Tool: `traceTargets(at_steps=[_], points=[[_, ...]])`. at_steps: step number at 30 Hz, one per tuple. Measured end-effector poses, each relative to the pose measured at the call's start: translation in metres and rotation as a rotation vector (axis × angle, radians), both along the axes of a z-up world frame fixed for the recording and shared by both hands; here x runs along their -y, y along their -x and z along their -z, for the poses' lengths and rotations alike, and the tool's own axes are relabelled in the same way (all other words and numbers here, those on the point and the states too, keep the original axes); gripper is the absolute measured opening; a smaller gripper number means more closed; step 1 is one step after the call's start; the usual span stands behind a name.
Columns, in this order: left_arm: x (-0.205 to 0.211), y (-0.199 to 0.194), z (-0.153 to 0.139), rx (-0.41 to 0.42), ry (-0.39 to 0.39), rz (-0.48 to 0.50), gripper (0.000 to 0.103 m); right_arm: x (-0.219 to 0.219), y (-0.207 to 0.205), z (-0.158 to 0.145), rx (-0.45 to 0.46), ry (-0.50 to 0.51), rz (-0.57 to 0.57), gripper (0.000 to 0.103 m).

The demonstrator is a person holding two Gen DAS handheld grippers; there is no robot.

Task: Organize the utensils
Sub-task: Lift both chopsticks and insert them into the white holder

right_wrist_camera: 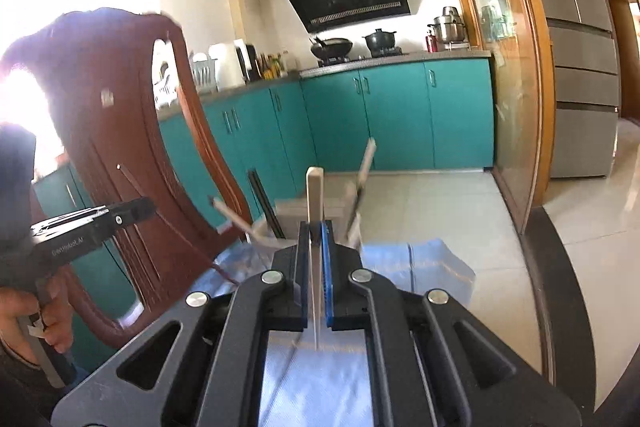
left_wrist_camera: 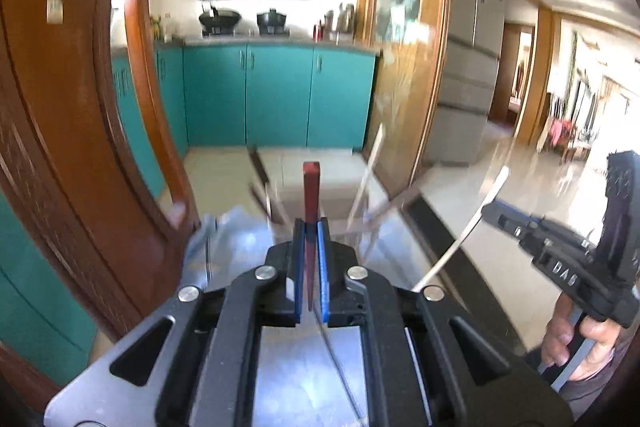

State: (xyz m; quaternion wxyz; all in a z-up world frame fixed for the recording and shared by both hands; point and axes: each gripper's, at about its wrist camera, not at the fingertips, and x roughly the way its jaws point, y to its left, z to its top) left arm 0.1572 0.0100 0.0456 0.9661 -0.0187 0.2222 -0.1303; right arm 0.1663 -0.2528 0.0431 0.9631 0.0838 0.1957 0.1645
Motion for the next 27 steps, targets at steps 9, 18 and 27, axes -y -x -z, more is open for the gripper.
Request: traceTargets(at_steps=[9, 18, 27], points=[[-0.007, -0.046, -0.059, 0.138, 0.136, -0.035, 0.007, -0.003, -0.059, -0.059, 0.115, -0.093, 0.052, 0.006], [-0.012, -0.093, -0.045, 0.139, 0.223, -0.108, 0.007, 0.003, -0.088, -0.064, 0.139, -0.192, 0.090, 0.007], [-0.014, -0.107, -0.044, 0.185, 0.246, -0.154, 0.007, -0.019, -0.105, -0.051, 0.157, -0.098, 0.102, 0.006]])
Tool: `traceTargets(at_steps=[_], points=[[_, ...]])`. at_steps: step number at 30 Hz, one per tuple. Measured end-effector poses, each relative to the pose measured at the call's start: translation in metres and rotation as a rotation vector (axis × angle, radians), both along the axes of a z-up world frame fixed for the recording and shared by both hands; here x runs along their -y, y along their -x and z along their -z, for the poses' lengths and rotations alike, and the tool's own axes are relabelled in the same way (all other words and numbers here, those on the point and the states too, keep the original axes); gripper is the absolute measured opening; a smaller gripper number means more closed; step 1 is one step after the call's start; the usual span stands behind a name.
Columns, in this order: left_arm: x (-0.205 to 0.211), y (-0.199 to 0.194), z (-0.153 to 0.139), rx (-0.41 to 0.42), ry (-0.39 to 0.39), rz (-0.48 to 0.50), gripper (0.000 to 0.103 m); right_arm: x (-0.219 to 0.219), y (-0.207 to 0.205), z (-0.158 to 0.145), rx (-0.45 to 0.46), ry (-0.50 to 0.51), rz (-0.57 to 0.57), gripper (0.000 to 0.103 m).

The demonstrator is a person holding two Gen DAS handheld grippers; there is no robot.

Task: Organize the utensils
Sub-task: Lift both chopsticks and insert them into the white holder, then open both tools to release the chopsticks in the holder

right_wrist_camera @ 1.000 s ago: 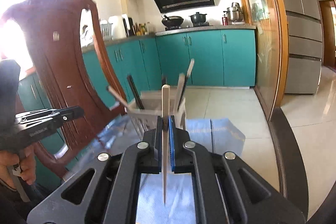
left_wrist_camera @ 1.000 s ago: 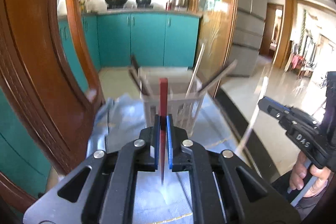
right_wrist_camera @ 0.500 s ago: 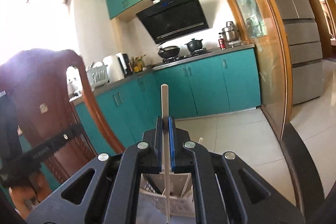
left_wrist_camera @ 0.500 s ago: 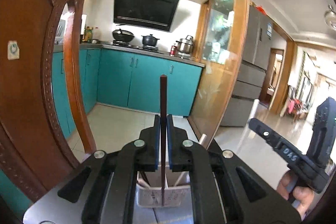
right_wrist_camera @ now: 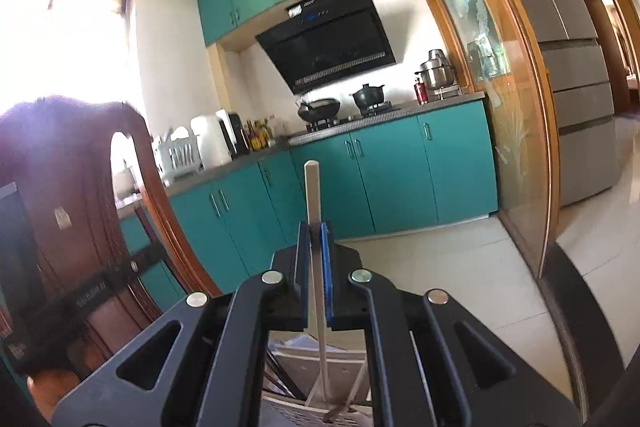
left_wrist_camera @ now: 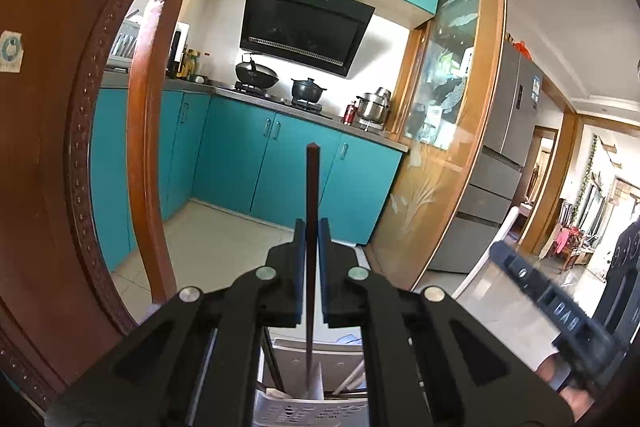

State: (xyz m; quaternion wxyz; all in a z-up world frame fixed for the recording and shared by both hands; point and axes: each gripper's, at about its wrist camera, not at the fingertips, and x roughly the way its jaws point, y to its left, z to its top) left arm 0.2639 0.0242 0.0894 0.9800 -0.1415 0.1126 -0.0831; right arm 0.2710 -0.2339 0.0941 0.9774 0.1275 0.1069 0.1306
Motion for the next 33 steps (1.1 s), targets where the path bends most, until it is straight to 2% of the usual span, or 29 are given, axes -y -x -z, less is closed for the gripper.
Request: traceTargets(at_steps=[3, 8, 11, 18, 20, 23, 25, 29, 30, 31, 33], points=[[0.006, -0.009, 0.009, -0.011, -0.040, -0.031, 0.007, -0.008, -0.005, 0.014, -0.033, 0.035, -0.012, 0.006], [0.025, -0.024, 0.031, -0.083, -0.095, -0.011, 0.007, -0.015, -0.003, 0.030, -0.060, 0.082, -0.027, 0.006], [0.031, -0.023, 0.043, -0.114, -0.120, -0.002, 0.007, -0.016, 0.003, 0.040, -0.068, 0.104, -0.031, 0.006], [0.040, -0.006, 0.062, -0.146, -0.180, 0.007, 0.007, -0.012, 0.020, 0.041, -0.051, 0.109, -0.045, 0.007], [0.040, 0.002, 0.062, -0.144, -0.188, 0.012, 0.007, -0.010, 0.029, 0.040, -0.033, 0.107, -0.042, 0.012], [0.042, 0.016, 0.059, -0.136, -0.205, 0.017, 0.011, -0.003, 0.049, 0.037, -0.001, 0.096, -0.031, 0.025], [0.043, 0.034, 0.057, -0.120, -0.237, 0.012, 0.020, 0.003, 0.068, 0.037, 0.021, 0.092, -0.024, 0.038], [0.041, 0.076, 0.059, -0.103, -0.286, -0.008, 0.041, 0.018, 0.115, 0.049, 0.039, 0.117, 0.036, 0.057], [0.040, 0.091, 0.061, -0.106, -0.292, -0.012, 0.048, 0.023, 0.129, 0.057, 0.024, 0.112, 0.055, 0.063], [0.039, 0.102, 0.063, -0.109, -0.296, -0.012, 0.050, 0.027, 0.139, 0.064, 0.008, 0.104, 0.064, 0.069], [0.039, 0.124, 0.066, -0.112, -0.308, -0.011, 0.060, 0.030, 0.157, 0.074, -0.028, 0.093, 0.076, 0.075]])
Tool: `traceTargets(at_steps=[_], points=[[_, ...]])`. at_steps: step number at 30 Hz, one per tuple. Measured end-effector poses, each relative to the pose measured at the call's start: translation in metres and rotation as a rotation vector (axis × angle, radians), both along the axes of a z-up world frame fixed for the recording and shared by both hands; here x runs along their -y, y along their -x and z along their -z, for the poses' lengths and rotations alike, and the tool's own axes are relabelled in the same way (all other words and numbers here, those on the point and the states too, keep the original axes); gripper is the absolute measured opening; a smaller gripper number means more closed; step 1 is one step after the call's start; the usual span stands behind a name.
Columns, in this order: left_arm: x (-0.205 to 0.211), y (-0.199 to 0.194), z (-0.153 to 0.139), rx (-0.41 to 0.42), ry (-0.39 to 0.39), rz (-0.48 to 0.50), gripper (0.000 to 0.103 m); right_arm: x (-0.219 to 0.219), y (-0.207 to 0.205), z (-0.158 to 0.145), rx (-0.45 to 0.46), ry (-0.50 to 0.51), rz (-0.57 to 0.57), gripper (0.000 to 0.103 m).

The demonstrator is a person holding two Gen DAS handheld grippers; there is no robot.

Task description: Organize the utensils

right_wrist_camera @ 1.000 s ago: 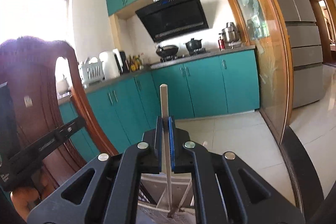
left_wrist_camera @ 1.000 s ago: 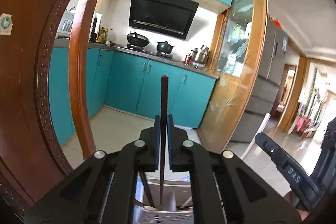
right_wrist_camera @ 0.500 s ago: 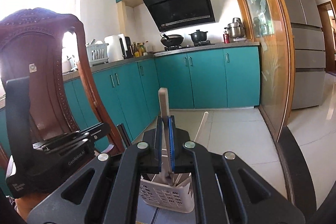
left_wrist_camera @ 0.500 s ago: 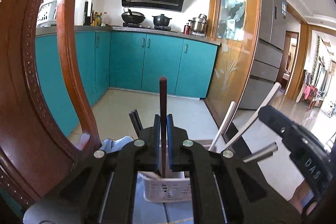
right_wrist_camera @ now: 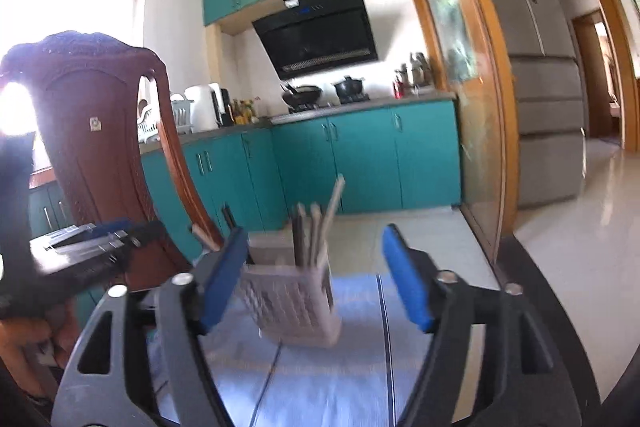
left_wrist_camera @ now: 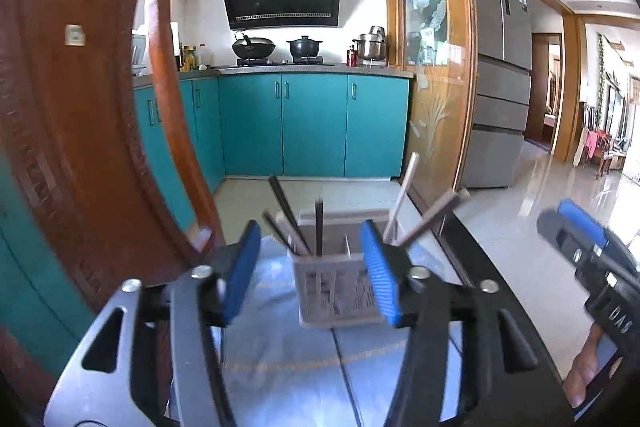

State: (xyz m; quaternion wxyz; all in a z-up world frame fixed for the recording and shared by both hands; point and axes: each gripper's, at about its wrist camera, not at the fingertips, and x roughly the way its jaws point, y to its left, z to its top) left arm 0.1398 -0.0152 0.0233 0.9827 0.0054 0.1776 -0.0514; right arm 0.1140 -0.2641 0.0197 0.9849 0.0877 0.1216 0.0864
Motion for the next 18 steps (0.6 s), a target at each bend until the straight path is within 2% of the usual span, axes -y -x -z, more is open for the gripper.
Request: traceTargets(at_steps=[5, 9, 13, 18], points=[[-0.003, 0.056, 0.005, 0.019, -0.003, -0.005, 0.080, -0.010, 0.038, 0.013, -0.053, 0.040, 0.005, 0.086], [-0.007, 0.095, 0.011, 0.018, 0.006, -0.001, 0.092, -0.028, 0.075, 0.011, -0.024, 0.132, 0.011, 0.099], [-0.010, 0.129, 0.016, 0.025, -0.010, -0.015, 0.099, -0.040, 0.106, 0.006, 0.019, 0.187, 0.009, 0.100], [-0.014, 0.162, 0.023, 0.040, -0.041, -0.032, 0.099, -0.045, 0.125, 0.009, 0.021, 0.213, -0.030, 0.100]])
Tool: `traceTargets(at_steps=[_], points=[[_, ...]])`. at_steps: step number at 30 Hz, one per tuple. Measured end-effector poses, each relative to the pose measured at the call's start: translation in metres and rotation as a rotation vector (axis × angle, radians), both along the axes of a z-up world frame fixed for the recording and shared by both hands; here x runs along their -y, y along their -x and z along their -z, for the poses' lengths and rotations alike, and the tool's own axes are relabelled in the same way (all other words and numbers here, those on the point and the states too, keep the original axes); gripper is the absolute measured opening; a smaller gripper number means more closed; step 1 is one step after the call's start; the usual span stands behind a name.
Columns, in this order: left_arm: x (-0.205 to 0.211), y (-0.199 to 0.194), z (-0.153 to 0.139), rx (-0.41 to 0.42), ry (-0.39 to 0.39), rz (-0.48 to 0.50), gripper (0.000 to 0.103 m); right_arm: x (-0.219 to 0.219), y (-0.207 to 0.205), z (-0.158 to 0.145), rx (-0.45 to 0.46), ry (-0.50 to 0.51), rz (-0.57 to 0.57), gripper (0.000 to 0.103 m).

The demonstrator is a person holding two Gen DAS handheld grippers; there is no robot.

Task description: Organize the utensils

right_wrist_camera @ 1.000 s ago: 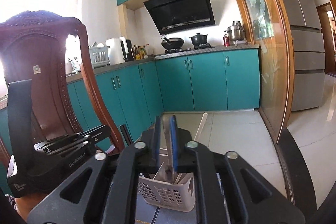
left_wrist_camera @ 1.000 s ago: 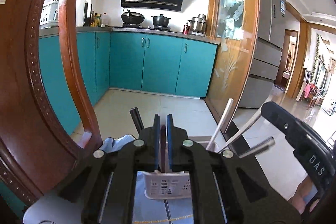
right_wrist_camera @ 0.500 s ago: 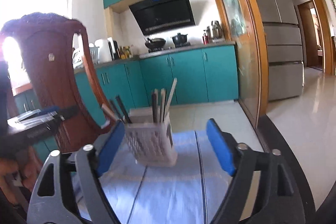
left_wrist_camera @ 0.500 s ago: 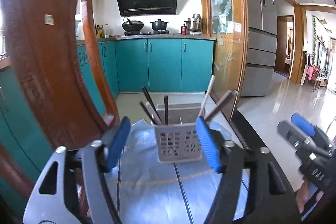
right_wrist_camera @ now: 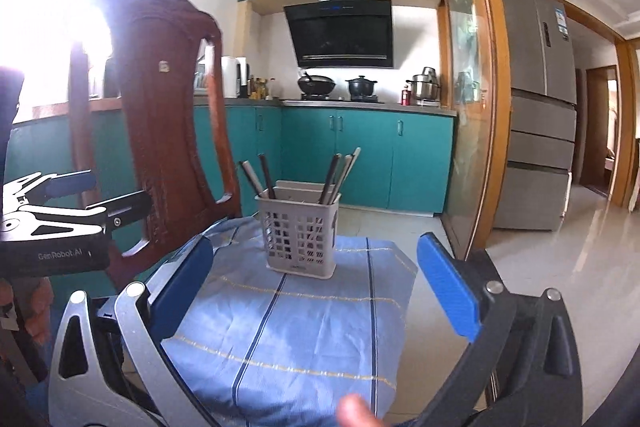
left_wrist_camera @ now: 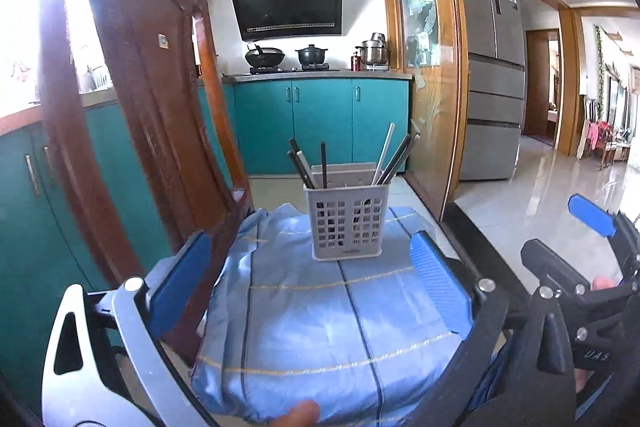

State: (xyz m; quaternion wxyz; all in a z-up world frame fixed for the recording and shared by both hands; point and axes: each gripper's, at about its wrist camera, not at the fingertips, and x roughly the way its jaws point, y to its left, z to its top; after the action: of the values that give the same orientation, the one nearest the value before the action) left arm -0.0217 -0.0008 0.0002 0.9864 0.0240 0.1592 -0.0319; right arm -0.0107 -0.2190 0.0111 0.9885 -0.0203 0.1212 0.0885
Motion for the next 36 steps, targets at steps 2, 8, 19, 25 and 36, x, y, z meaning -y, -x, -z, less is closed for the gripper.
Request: traceTargets(at_steps=[2, 8, 19, 25, 36], points=[[0.000, 0.002, -0.002, 0.005, -0.008, 0.002, 0.099, -0.003, 0.004, 0.002, -0.005, 0.004, 0.006, 0.100], [-0.002, 0.014, -0.005, 0.010, 0.033, 0.026, 0.099, -0.003, 0.020, 0.001, 0.071, 0.018, 0.095, 0.100], [-0.007, 0.015, -0.007, 0.019, 0.067, 0.034, 0.099, 0.005, 0.028, -0.001, 0.090, -0.018, 0.100, 0.100], [-0.007, 0.016, -0.003, 0.007, 0.062, 0.035, 0.099, 0.001, 0.031, -0.001, 0.097, 0.002, 0.090, 0.100], [-0.001, 0.018, -0.004, 0.007, 0.044, 0.035, 0.099, -0.002, 0.032, -0.001, 0.096, 0.008, 0.086, 0.100]])
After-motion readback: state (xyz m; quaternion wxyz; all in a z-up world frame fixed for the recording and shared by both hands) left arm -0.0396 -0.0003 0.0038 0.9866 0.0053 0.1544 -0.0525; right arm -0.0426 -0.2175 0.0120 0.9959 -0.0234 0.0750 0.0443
